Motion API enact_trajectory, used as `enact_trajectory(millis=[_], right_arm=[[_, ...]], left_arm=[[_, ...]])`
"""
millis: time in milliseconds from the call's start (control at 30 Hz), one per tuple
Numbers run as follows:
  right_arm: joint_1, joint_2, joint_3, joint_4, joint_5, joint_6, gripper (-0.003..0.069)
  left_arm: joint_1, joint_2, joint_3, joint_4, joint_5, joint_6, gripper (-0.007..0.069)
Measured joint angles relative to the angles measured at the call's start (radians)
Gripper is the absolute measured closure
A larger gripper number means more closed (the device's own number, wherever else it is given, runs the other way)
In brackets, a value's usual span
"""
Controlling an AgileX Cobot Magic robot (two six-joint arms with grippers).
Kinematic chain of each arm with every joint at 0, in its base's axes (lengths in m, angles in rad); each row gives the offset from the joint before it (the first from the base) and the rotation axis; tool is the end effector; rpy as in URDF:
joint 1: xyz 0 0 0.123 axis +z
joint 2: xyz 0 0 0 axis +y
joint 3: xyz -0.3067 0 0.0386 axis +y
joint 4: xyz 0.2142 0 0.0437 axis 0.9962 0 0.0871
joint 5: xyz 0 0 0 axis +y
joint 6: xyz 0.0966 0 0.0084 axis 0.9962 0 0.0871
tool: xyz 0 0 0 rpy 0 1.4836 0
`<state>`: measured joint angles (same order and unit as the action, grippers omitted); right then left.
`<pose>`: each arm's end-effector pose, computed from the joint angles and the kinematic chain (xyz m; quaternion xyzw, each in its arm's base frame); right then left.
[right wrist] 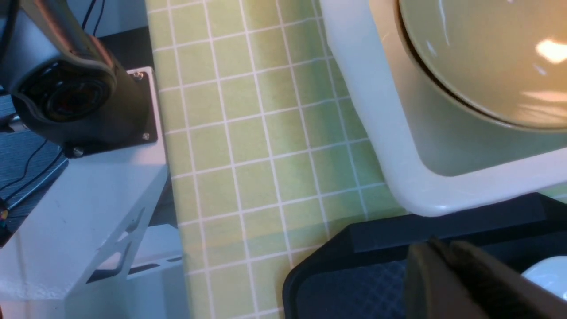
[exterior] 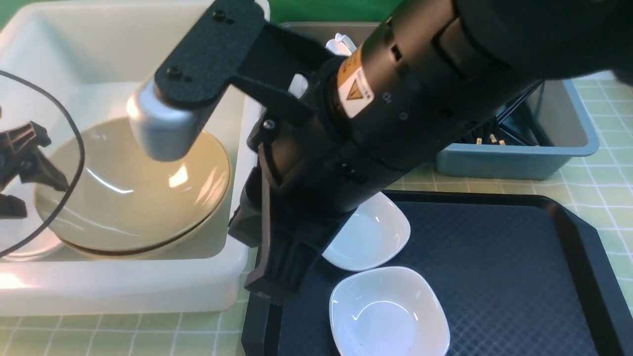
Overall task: On green table put chopsticks spoon bowls plates into blue grey white boxes.
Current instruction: 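Place the tan bowl onto the bowl stack in the left bin with the left gripper, then grasp the small white bowl on the black tray by its rim with the left gripper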
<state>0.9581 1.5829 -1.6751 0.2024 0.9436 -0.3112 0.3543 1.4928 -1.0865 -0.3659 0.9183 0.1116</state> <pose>0.1718 0.2719 0.4269 -0.5245 0.7502 0.2175 0.3389 0.2552 0.0650 0.3005 -0.2017 0.9523 -0.1189 0.1959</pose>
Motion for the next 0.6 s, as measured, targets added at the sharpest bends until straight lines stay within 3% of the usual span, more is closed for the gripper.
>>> enact_trajectory(millis=[167, 300, 433, 600], right_arm=[[-0.006, -0.037, 0.000, -0.035, 0.008, 0.017, 0.0598], [-0.056, -0.074, 0.000, -0.044, 0.066, 0.023, 0.0592], [-0.129, -0.135, 0.017, -0.066, 0.147, 0.023, 0.0589], [-0.227, -0.326, 0.187, -0.077, 0.134, 0.023, 0.0581]], left_arm=[[-0.054, 0.000, -0.079, 0.077, 0.088, -0.002, -0.0023], [-0.064, -0.007, -0.155, 0.136, 0.183, -0.030, -0.0026], [-0.079, -0.079, -0.193, 0.106, 0.234, -0.016, -0.0025], [-0.307, -0.241, -0.169, -0.048, 0.247, 0.155, -0.0019]])
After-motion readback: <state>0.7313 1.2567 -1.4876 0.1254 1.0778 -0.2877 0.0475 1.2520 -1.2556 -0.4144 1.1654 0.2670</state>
